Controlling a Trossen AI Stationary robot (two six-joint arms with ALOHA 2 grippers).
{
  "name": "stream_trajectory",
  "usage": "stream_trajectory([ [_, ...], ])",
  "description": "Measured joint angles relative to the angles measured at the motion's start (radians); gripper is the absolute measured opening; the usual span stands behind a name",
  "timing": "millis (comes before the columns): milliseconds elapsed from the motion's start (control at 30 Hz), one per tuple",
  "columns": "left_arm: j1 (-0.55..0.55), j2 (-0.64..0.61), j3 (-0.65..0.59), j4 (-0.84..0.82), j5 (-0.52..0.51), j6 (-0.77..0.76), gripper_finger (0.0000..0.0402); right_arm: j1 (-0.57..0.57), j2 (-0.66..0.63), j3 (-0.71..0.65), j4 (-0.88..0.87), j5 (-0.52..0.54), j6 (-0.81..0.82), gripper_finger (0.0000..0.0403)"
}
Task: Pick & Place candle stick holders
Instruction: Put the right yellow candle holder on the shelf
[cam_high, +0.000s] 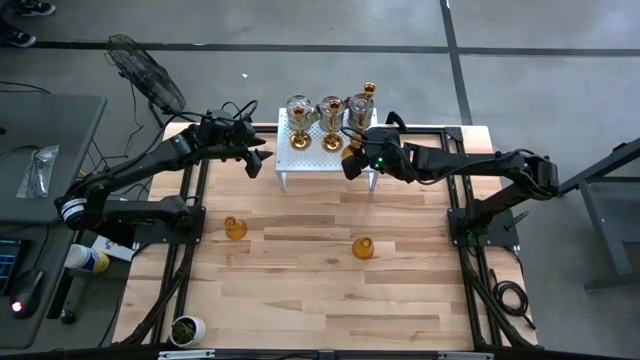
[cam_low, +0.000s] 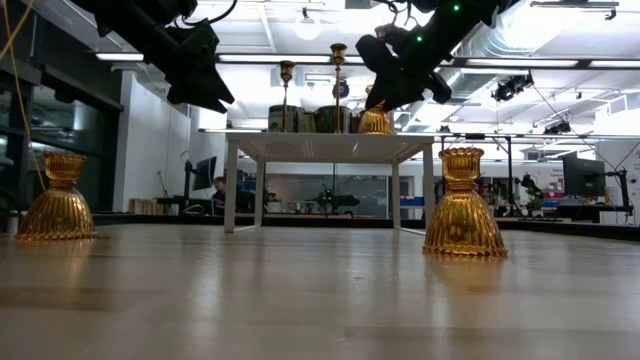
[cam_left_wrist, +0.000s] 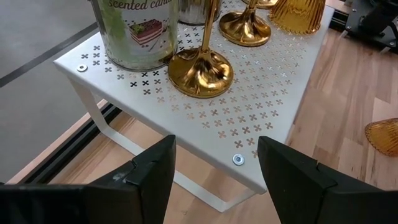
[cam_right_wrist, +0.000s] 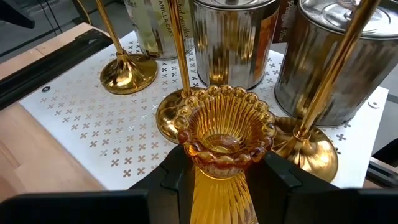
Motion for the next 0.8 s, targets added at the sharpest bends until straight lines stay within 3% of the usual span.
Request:
stream_trajectory([
  [800,0.0,0.0,0.0,0.0,0.001,0.0,0.0223,0.0,0.0,0.0,0.001,-0.002,-0.027,0.0115],
])
